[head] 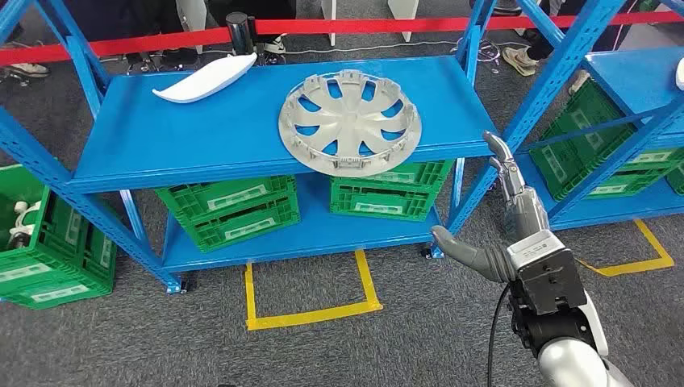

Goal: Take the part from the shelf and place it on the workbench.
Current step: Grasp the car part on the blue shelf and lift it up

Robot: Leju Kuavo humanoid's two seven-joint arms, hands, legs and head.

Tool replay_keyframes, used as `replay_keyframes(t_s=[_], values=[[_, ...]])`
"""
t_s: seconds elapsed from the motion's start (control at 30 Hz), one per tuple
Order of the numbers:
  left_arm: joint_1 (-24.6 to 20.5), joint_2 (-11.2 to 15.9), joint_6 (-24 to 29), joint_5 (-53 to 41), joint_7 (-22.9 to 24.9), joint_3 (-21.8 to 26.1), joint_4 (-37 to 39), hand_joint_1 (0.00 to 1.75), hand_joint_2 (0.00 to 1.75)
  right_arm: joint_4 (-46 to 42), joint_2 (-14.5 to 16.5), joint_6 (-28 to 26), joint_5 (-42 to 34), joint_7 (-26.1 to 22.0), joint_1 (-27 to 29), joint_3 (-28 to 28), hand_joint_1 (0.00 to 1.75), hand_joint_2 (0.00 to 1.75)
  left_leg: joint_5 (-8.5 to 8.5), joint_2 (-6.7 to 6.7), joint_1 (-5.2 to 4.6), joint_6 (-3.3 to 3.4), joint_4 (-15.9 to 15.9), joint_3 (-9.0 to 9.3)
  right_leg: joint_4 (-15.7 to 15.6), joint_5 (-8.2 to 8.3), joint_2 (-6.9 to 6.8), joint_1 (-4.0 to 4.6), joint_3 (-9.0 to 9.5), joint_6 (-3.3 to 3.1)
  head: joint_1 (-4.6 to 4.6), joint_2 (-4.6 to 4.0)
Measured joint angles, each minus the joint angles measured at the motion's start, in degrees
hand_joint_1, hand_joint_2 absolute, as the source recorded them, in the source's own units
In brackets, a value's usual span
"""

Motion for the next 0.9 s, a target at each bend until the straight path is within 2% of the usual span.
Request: replay_keyframes(t_s=[0.07,0.13,0.17,0.2,0.23,0.3,0.33,0.37,0.4,0.47,0.53,0.6,0.67,0.7,0.73,0.77,0.83,0.9], values=[[-0.01,-0.02,0.00,0.00,0.01,0.00,0.01,0.00,0.00,0.02,0.00,0.01,-0.01,0.00,0.02,0.01,0.00,1.75,-0.49,0.00,-0.08,0.19,-0.04,0.53,3.85,-1.34,0.00,0.07,-2.70,0.11,0.34,0.00],[0.01,-0.03,0.00,0.00,0.02,0.00,0.02,0.00,0.00,0.04,0.00,0.01,-0.02,0.00,0.14,0.02,0.00,1.75,-1.53,-0.03,-0.30,0.51,-0.07,1.68,9.57,-4.46,0.01,0.17,-7.41,0.13,0.91,0.00],[0.04,-0.03,0.00,0.00,0.04,0.00,0.03,0.00,0.00,0.05,0.00,0.01,-0.02,0.00,0.21,0.02,0.00,1.75,-2.10,-0.06,-0.46,0.60,-0.08,2.38,10.49,-5.44,0.01,0.26,-8.95,-0.04,1.16,0.00],[0.04,-0.03,0.00,0.00,0.05,0.00,0.04,0.00,0.00,0.05,0.00,0.01,-0.02,0.00,0.25,0.02,0.00,1.75,-2.68,-0.11,-0.64,0.67,-0.09,3.16,9.90,-5.25,0.02,0.41,-9.75,-0.38,1.38,0.00],[0.02,-0.04,-0.01,0.00,0.06,0.00,0.04,0.00,0.00,0.05,0.00,0.01,-0.02,0.00,0.26,0.02,0.00,1.75,-3.27,-0.16,-0.85,0.70,-0.12,4.01,7.70,-3.45,0.03,0.70,-9.81,-0.96,1.61,0.00],[-0.05,-0.17,-0.03,0.00,0.09,0.00,0.05,0.00,0.00,0.07,-0.04,-0.01,-0.02,0.00,0.34,0.00,0.00,1.75,-4.39,-0.21,-1.23,0.66,-0.19,5.49,1.95,2.18,0.15,1.59,-9.24,-2.61,1.82,0.00],[-0.11,-0.28,-0.05,0.00,0.10,0.00,0.06,0.00,0.00,0.10,-0.09,0.00,-0.04,0.00,0.39,0.00,0.00,1.75,-4.87,-0.27,-1.36,0.51,-0.28,5.93,-0.29,3.76,0.27,2.02,-9.01,-3.38,1.80,0.00],[-0.16,-0.40,-0.08,0.01,0.13,0.00,0.07,0.00,0.00,0.13,-0.16,0.00,-0.05,0.00,0.43,-0.01,0.00,1.75,-5.22,-0.32,-1.43,0.30,-0.42,6.30,-1.55,4.66,0.41,2.32,-8.81,-3.93,1.77,0.00],[-0.19,-0.51,-0.12,0.01,0.15,-0.01,0.07,0.00,0.00,0.16,-0.20,-0.02,-0.07,0.00,0.46,-0.01,0.00,1.75,-5.26,-0.39,-1.49,-0.02,-0.37,6.70,-2.15,4.64,0.53,2.47,-8.58,-4.26,1.71,0.00],[-0.22,-0.53,-0.16,0.01,0.15,-0.04,0.08,0.00,0.00,0.16,-0.22,-0.05,-0.07,0.00,0.42,-0.03,0.00,1.75,-5.17,-0.46,-1.53,-0.64,-0.08,7.53,-3.68,5.22,0.55,2.31,-6.84,-4.40,1.91,0.00],[-0.32,-0.50,-0.18,0.00,0.13,-0.08,0.10,0.00,0.00,0.17,-0.15,-0.05,-0.07,0.00,0.35,-0.01,0.00,1.75,-5.38,-0.55,-1.53,-1.07,1.76,7.24,-4.93,5.41,0.41,1.94,-4.92,-4.47,1.80,0.00],[-0.46,-0.45,-0.18,0.00,0.12,-0.09,0.13,0.00,0.00,0.18,-0.09,-0.05,-0.07,0.00,0.28,0.02,0.00,1.75,-6.59,-0.63,-1.29,-1.49,5.94,4.58,-5.51,5.13,0.28,1.72,-3.93,-4.62,1.45,0.00],[-0.42,-0.39,-0.17,0.00,0.13,-0.09,0.18,0.00,0.00,0.19,-0.05,-0.04,-0.07,0.00,0.32,0.04,0.00,1.75,-9.06,-0.65,-0.83,-2.16,11.00,0.26,-5.67,4.46,0.27,1.58,-3.23,-4.56,1.10,0.00],[-0.33,-0.37,-0.17,0.00,0.13,-0.09,0.21,0.00,0.00,0.20,-0.02,-0.04,-0.07,0.00,0.36,0.04,0.00,1.75,-9.84,-0.62,-0.57,-2.51,12.41,-1.58,-5.68,3.99,0.30,1.49,-2.78,-4.43,0.92,0.00],[-0.24,-0.35,-0.17,0.00,0.13,-0.11,0.24,0.00,0.00,0.20,0.02,-0.04,-0.07,0.00,0.39,0.04,0.00,1.75,-9.57,-0.59,-0.36,-2.79,12.19,-2.60,-5.68,3.46,0.33,1.38,-2.17,-4.25,0.74,0.00],[-0.17,-0.33,-0.17,0.00,0.13,-0.14,0.27,0.00,0.00,0.21,0.05,-0.04,-0.08,0.00,0.41,0.04,0.00,1.75,-8.05,-0.54,-0.18,-3.00,10.33,-2.71,-5.68,2.88,0.35,1.25,-1.43,-4.03,0.52,0.00],[-0.11,-0.31,-0.18,0.00,0.13,-0.19,0.28,0.00,0.00,0.22,0.12,-0.03,-0.08,0.00,0.41,0.05,0.00,1.75,-2.54,-0.37,0.00,-3.16,4.23,-1.65,-5.65,1.55,0.33,1.06,0.19,-3.42,0.04,0.00],[-0.10,-0.28,-0.19,0.00,0.16,-0.23,0.29,0.00,0.00,0.30,0.15,0.01,-0.08,0.00,0.39,0.06,0.00,1.75,0.49,-0.17,-0.12,-2.50,0.59,-0.91,-5.70,0.56,0.31,1.02,1.01,-2.64,-0.40,0.00]])
